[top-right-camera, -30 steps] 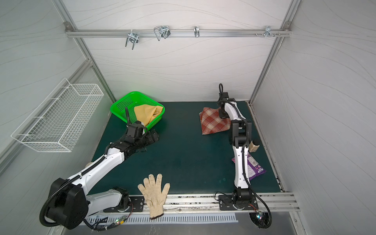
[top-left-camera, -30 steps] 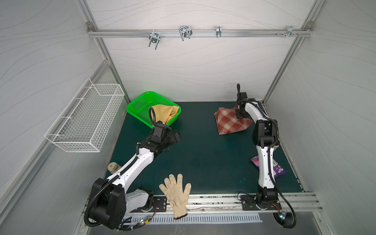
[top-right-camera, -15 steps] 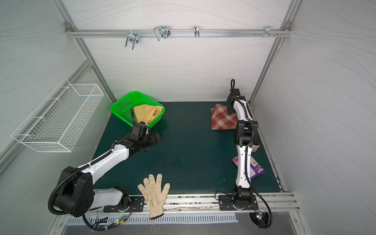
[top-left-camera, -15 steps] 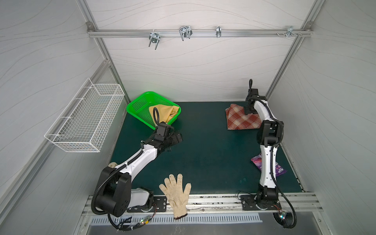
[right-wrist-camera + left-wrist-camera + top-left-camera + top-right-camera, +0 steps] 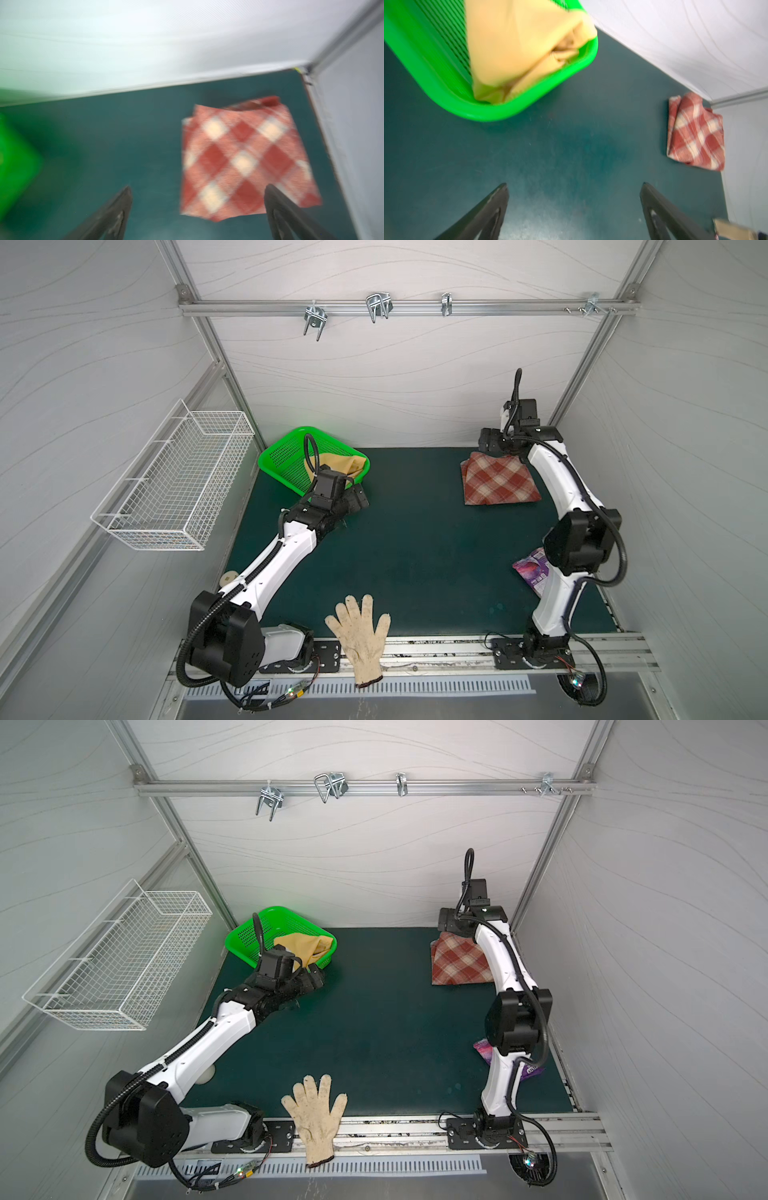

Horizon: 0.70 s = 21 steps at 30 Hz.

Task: Fold and stack the skirts
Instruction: 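Grasp the yellow skirt in the basket with the left gripper while the right releases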

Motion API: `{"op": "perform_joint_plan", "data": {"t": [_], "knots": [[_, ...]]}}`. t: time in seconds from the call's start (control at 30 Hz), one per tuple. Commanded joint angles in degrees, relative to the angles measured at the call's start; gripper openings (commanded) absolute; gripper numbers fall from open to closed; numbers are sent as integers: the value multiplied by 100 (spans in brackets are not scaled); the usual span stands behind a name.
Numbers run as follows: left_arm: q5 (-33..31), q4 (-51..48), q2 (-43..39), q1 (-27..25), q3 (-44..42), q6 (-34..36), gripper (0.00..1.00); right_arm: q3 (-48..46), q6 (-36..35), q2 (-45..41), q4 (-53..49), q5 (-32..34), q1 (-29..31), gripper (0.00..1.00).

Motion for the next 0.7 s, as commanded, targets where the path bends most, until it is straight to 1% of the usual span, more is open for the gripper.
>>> {"op": "perform_joint_plan", "data": {"t": [0.0,0.1,0.17,0.27,0.37,0.47,0.57,0.67], "knots": [[-745,-506,478,132,758,323,99,-835,547,-451,445,-586,394,99],[-435,-634,1069,460,1369,422,99,-1598,679,-992,702,-679,796,99],[-348,-748,1530,619,1868,575,98,-2238,739,-1393,1005,-685,1057,99],[-259,-950,2227,731,2583,818,96,-3023,852,-1963,1297,-703,1312,99],[-236,-1099,2919,742,3203,1038,93,-3726,979,-2507,1512,-753,1442,99],[-125,-1122,3510,754,3677,1253,92,-4216,1070,-2966,1625,-773,1543,99],[0,-1340,4065,769,4156,1439,90,-4470,1003,-3261,1572,-697,1653,99],[-114,-1499,4456,778,4538,1545,89,-4639,993,-3408,1521,-721,1677,99]]}}
